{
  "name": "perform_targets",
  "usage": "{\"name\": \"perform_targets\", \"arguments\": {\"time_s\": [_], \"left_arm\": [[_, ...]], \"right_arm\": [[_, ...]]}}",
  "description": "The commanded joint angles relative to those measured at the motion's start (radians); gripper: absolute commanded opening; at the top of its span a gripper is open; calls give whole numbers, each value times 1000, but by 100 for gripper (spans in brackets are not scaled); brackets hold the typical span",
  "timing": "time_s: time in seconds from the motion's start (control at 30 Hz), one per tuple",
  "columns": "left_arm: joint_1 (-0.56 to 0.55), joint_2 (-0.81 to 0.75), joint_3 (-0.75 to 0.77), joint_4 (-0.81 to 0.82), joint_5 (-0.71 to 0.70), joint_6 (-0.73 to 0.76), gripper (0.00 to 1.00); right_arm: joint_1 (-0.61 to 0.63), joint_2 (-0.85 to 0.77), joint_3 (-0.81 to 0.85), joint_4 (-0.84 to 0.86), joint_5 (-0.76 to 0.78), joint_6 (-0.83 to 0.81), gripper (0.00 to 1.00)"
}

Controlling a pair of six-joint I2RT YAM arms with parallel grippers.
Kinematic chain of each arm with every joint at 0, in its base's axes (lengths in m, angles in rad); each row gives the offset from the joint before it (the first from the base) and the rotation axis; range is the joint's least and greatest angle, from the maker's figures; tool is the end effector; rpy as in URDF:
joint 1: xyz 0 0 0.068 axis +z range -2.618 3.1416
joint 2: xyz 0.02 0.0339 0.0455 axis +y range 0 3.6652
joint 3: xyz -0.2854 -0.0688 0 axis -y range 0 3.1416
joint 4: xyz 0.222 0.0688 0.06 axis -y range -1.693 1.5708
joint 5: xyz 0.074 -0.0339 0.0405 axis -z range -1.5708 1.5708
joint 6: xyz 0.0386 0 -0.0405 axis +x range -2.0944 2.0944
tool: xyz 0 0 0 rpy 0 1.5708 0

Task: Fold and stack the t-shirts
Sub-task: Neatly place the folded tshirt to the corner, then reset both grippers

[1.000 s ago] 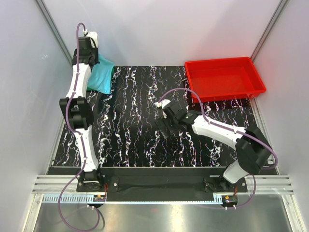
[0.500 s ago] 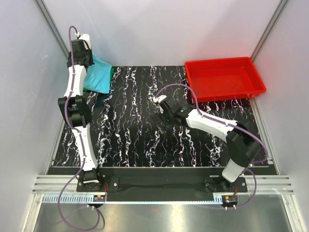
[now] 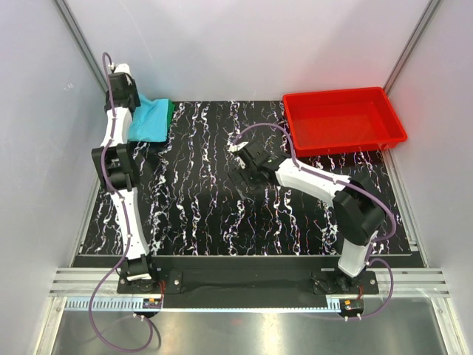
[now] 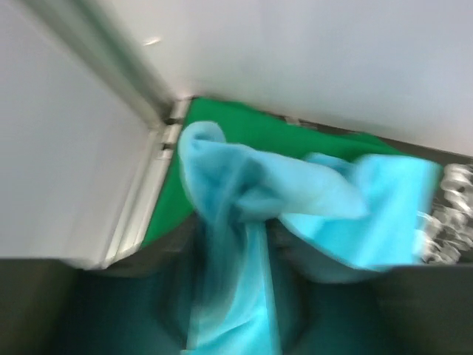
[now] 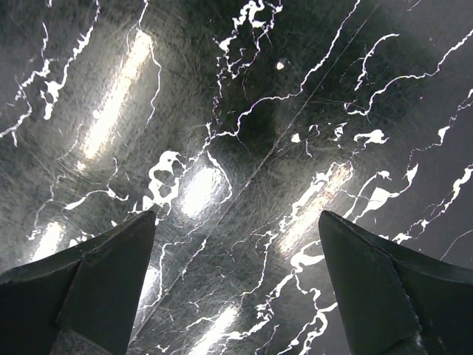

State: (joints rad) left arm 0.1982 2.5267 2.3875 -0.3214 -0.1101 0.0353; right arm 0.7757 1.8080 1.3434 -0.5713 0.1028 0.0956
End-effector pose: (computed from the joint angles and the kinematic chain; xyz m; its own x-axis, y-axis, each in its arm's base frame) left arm 0.5697 0.1187 0.2568 -0.4458 -0.0538 -0.8935 -0.2767 0.9576 0.0804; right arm 0.2667 0.2560 0.2484 -0.6743 -0.5284 -0.5158 -0.5975 0.8009 -0.0392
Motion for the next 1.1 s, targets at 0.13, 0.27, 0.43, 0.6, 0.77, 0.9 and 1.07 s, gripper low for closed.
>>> {"name": "perform_targets", "arguments": {"time_s": [0.13, 0.27, 0.43, 0.6, 0.77, 0.9, 1.07], "left_arm": [[-8, -15, 56, 78, -310, -32, 86], [-51, -115, 9, 38, -296, -54, 87], [-111, -285, -100, -28, -200, -81, 88], [-215, -575, -423, -120, -15, -227, 88], [-390, -936, -915, -90, 181, -433, 99], [-511, -1233, -1284, -19, 303, -550, 99], [-554, -1664, -1753, 156, 530, -796, 99]], "right_arm": [[-16, -85, 33, -81, 3, 72, 100], [-15, -170, -33, -69, 6, 142, 100], [-15, -303, -134, -52, -15, 208, 100], [-21, -461, -292, 23, -52, 314, 100], [-33, -718, -515, 181, -42, 536, 100], [-39, -974, -834, 327, 27, 856, 100], [-42, -1424, -1111, 250, 127, 1253, 100]]}}
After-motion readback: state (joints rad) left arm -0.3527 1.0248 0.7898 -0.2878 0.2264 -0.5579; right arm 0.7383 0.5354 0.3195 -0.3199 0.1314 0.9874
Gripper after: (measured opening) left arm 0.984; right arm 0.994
